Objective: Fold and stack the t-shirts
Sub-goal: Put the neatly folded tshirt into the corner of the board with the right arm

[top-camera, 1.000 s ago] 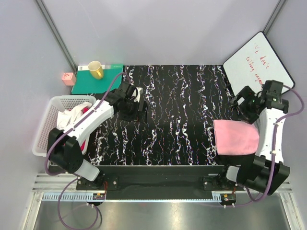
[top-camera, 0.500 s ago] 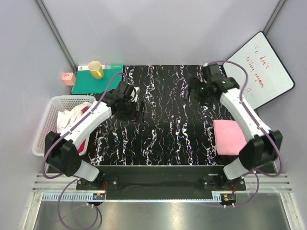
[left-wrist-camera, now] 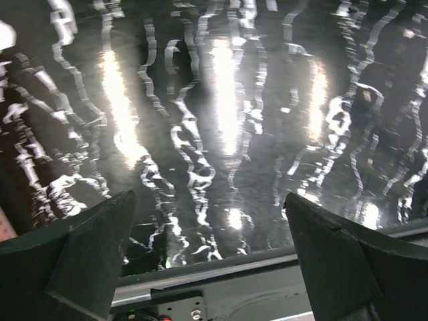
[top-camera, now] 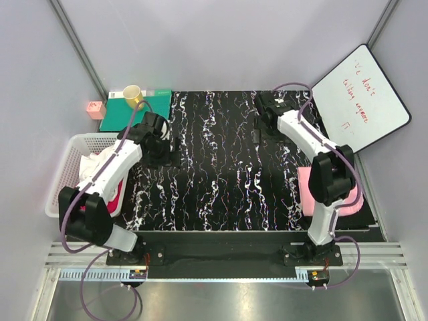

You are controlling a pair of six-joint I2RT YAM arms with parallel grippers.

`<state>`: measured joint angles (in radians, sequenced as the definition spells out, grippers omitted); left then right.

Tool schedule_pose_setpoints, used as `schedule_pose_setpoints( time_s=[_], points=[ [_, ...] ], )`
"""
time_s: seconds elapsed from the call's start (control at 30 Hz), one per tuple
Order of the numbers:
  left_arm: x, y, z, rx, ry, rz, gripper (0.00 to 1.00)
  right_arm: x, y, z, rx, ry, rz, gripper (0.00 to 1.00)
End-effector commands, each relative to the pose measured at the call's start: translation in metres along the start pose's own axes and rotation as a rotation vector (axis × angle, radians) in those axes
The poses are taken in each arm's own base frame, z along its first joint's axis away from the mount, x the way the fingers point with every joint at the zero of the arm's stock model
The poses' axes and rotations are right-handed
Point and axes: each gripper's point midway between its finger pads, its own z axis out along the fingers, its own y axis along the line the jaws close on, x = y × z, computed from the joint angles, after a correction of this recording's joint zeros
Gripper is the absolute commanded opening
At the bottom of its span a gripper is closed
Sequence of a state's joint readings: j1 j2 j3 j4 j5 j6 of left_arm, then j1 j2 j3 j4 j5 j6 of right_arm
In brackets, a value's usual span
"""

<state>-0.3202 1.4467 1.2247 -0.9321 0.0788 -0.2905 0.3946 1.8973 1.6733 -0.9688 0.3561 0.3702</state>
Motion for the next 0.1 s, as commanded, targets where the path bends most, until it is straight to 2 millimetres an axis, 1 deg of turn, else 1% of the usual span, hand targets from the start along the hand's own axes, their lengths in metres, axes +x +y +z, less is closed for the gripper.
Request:
schedule_pose_setpoints(
  time_s=[0.0,0.07],
  points=[
    [-0.0111,0.0134,0.0058,0.008,-0.018,0.001,0.99,-0.0135,-0.0127,0.0052,0.08,-0.055,-0.023,1.0],
    [-0.0195,0.0151,0.0066,0.002,-0.031,0.009,0.99,-0.012,-0.0134,0.0087,0.082,-0.048,-0.015,1.0]
  ],
)
